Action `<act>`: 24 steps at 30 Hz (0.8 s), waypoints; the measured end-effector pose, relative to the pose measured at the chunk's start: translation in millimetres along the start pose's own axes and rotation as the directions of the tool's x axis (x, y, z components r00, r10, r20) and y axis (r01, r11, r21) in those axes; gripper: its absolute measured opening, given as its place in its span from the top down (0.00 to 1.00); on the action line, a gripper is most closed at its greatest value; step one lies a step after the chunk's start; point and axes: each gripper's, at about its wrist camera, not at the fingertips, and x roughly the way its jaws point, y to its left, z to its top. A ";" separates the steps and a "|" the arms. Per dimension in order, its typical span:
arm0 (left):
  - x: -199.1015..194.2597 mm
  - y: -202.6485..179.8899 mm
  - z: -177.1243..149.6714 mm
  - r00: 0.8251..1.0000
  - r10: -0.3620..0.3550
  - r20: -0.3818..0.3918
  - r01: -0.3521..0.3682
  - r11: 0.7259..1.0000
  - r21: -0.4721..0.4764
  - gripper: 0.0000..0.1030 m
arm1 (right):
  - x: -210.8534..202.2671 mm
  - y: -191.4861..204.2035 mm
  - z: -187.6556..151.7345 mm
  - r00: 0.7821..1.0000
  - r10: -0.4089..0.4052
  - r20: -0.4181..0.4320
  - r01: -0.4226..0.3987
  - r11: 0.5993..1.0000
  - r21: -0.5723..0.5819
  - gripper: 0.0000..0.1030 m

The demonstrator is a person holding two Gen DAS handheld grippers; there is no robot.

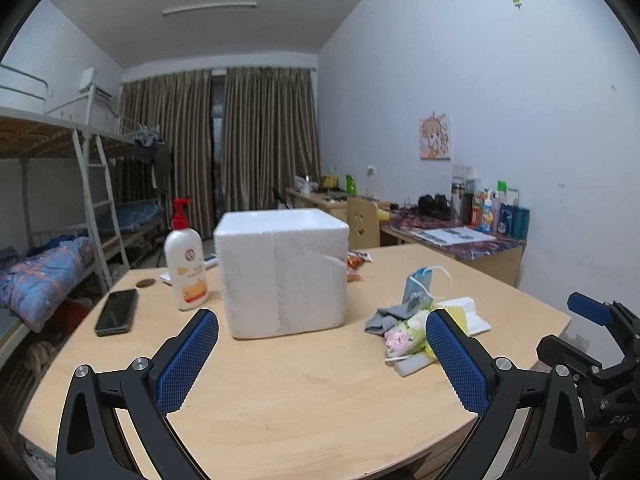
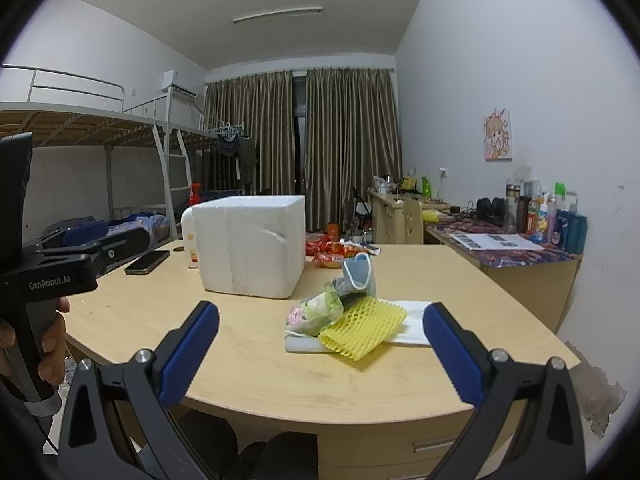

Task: Organize soft objects

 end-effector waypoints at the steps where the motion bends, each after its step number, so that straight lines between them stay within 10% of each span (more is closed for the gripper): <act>1: 4.7 -1.1 -0.5 1.000 -0.003 -0.007 0.003 1.000 0.005 0.00 | 2.2 -1.6 -0.2 1.000 0.004 -0.006 -0.004 1.000 0.004 0.00; 24: 129.5 -48.9 -7.7 0.939 -0.261 -0.226 0.286 0.954 0.088 0.00 | 63.2 -47.1 -12.9 0.990 -0.003 -0.142 0.012 0.998 0.059 0.00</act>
